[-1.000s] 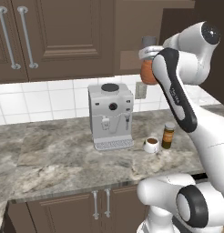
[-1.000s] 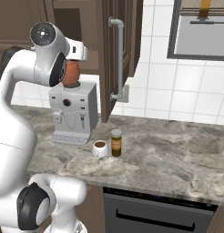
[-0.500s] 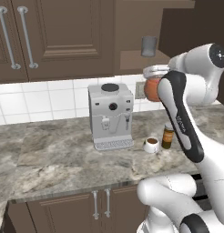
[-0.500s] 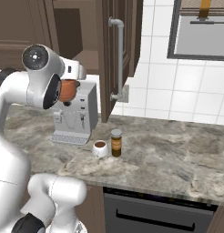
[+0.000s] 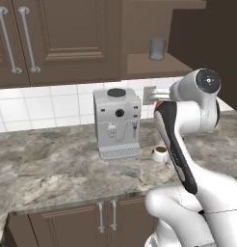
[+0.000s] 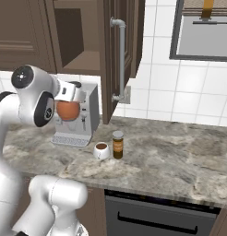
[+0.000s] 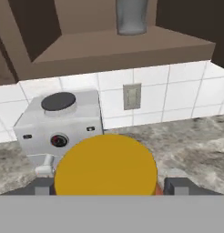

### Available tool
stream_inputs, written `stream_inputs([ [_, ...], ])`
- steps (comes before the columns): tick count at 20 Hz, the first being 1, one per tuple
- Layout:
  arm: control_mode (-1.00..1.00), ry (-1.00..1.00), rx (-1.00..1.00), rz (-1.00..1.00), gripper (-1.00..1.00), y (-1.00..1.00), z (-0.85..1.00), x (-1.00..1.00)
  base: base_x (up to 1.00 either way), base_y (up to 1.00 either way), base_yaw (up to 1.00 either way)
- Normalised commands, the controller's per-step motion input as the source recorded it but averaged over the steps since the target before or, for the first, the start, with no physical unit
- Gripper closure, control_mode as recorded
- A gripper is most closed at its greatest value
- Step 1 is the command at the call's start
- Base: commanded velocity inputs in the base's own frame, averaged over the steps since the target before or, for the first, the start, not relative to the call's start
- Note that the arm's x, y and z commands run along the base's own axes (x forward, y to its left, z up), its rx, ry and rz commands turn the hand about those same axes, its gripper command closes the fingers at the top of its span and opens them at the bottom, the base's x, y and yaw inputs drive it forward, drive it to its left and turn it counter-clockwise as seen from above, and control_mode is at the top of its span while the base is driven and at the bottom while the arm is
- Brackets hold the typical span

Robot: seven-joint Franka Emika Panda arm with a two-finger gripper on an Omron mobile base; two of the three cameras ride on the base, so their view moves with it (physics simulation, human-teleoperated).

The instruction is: Pick the cinnamon and honey bottle from the cabinet and place them next to the mug.

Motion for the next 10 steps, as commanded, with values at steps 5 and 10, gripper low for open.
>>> stream_inputs([
  [5,-1.0,0.08,0.0,-0.42,1.0,0.0,-0.53,0.01,0.0,0.0,0.0],
  [10,-1.0,0.02,0.0,-0.43,1.0,0.0,-0.36,0.03,0.0,0.0,0.0],
])
